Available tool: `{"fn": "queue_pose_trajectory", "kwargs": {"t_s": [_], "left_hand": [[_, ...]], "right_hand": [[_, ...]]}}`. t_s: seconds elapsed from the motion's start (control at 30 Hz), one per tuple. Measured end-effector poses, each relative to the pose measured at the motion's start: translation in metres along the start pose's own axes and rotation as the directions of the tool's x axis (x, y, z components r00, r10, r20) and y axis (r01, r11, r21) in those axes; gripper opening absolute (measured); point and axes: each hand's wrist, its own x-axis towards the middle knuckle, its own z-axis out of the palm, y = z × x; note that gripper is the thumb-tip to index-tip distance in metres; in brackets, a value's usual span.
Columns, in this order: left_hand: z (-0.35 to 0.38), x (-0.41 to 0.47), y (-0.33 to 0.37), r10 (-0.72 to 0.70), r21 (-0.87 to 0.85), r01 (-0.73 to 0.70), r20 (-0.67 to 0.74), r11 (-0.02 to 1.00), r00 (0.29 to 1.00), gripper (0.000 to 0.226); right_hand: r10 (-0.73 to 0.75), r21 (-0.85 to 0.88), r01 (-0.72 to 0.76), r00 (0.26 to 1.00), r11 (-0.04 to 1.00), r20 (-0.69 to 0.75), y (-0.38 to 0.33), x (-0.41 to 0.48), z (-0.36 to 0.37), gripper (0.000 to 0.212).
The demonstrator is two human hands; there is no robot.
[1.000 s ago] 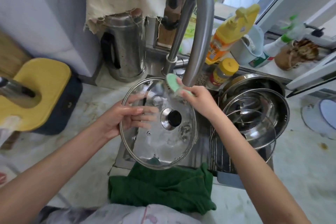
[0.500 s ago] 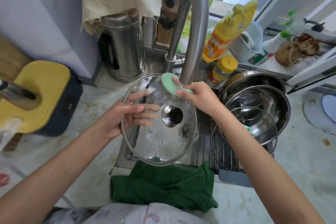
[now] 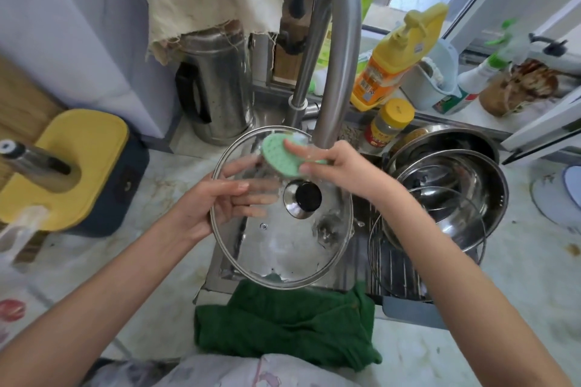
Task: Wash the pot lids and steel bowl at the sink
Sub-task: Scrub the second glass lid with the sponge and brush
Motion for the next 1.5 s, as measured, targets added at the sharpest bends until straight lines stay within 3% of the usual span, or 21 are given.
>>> {"fn": "queue_pose_trajectory", "kwargs": {"t_s": [0.07, 0.13, 0.23, 0.4, 0.53, 0.67, 0.8, 0.93, 1.03, 1.1, 1.2, 1.3, 1.33, 1.43, 1.5], "left_hand": [[0.000, -0.001, 0.002, 0.010, 0.027, -0.011, 0.026, 1.000, 1.000, 0.076], [-0.002, -0.001, 0.004, 0.013, 0.002, -0.013, 0.023, 1.000, 1.000, 0.078], [0.001, 0.001, 0.003, 0.003, -0.026, -0.003, 0.008, 1.000, 1.000, 0.082], [0.002, -0.002, 0.006, 0.015, -0.004, -0.015, 0.019, 1.000, 1.000, 0.082], [0.005, 0.002, 0.007, 0.009, -0.015, -0.008, 0.010, 1.000, 1.000, 0.093], [0.005, -0.003, 0.011, 0.032, 0.025, -0.033, 0.034, 0.999, 0.999, 0.080], [0.007, 0.001, 0.009, 0.031, -0.001, -0.031, 0.033, 1.000, 0.999, 0.081], [0.004, -0.001, 0.009, 0.045, -0.012, -0.045, 0.030, 0.999, 0.999, 0.082], [0.003, -0.002, 0.011, 0.046, -0.001, -0.046, 0.027, 0.999, 0.999, 0.080], [0.003, -0.002, 0.011, 0.047, 0.002, -0.047, 0.041, 0.999, 0.998, 0.080], [0.003, -0.003, 0.011, 0.051, 0.007, -0.051, 0.042, 0.999, 0.998, 0.081], [0.002, -0.003, 0.011, 0.040, 0.007, -0.040, 0.021, 0.999, 0.999, 0.083], [0.002, -0.002, 0.009, 0.035, 0.004, -0.035, 0.020, 0.999, 0.999, 0.084], [0.002, -0.003, 0.008, 0.033, 0.010, -0.034, 0.022, 0.999, 0.999, 0.084], [0.001, -0.003, 0.009, 0.036, 0.015, -0.036, 0.018, 0.999, 0.999, 0.081]], "right_hand": [[0.067, 0.033, -0.064, 0.995, 0.997, -0.073, 0.010, 0.000, -0.019, 0.018], [0.060, 0.004, -0.060, 0.992, 0.998, -0.108, 0.008, 0.000, -0.018, 0.029], [-0.071, -0.155, 0.078, 0.996, 0.985, 0.048, -0.002, 0.003, 0.000, 0.040], [0.048, -0.043, -0.052, 0.995, 0.998, -0.086, 0.009, 0.000, -0.027, 0.027], [-0.083, -0.142, 0.085, 0.996, 0.986, 0.020, -0.012, 0.001, -0.008, 0.046], [0.042, -0.266, -0.079, 0.989, 0.961, -0.143, 0.007, -0.009, -0.042, 0.042], [-0.133, -0.298, 0.113, 0.990, 0.948, -0.049, -0.021, -0.011, -0.016, 0.041], [-0.047, -0.434, -0.081, 0.960, 0.897, -0.277, 0.004, -0.011, -0.034, 0.037], [-0.150, -0.492, 0.025, 0.965, 0.870, -0.217, -0.003, -0.014, -0.018, 0.035], [-0.192, -0.509, 0.059, 0.958, 0.859, -0.213, -0.005, -0.012, -0.012, 0.034], [-0.108, -0.494, -0.104, 0.917, 0.863, -0.383, 0.001, -0.013, -0.021, 0.034], [-0.264, -0.523, 0.105, 0.934, 0.846, -0.239, -0.013, -0.015, -0.004, 0.032], [-0.268, -0.535, 0.109, 0.936, 0.838, -0.229, -0.012, -0.013, -0.003, 0.033], [-0.100, -0.495, -0.127, 0.908, 0.860, -0.406, 0.005, -0.005, -0.016, 0.035], [-0.161, -0.448, -0.007, 0.927, 0.894, -0.338, 0.001, -0.010, -0.006, 0.032]]}}
